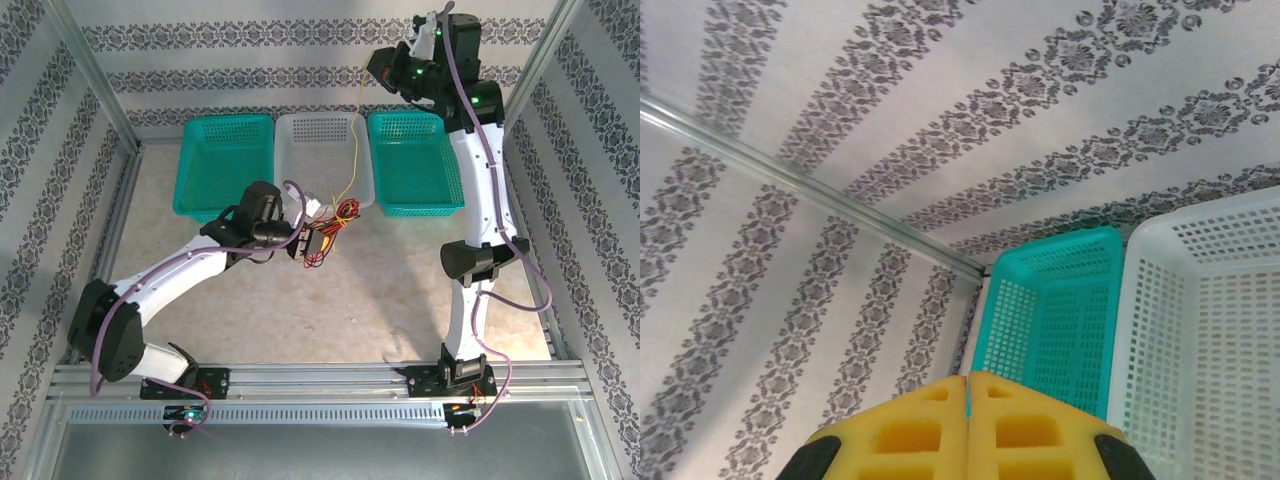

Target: Untangle the cables

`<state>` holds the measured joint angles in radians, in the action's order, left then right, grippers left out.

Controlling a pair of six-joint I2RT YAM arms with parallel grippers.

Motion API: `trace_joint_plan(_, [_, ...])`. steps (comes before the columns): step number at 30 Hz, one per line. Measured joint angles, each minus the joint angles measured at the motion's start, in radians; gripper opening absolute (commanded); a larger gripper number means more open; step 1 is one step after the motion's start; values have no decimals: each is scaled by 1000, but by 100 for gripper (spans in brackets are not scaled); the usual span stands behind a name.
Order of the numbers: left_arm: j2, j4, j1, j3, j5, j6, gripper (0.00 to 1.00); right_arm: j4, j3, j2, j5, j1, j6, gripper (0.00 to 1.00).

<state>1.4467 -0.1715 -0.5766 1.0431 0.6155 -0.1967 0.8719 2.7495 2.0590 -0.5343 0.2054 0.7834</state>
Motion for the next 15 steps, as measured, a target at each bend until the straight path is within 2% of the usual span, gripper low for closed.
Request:
trace_joint_plan(5, [52,-19,1,29,-138,-5,0,37,-70,-134,-10,-10,-3,0])
trace_joint_plan(10, [45,23,32,19,-136,-50,0,27,-315,-391,-3,-105,-19,0])
trace_joint_plan(13, [11,82,80,-36,-88,-92,0,-22,-520,-562,-39,-267,11,0])
trace_joint_plan(15, [-13,122,108,-77,-42,-117,0,-74,-661,-658,-95,-431,66,0])
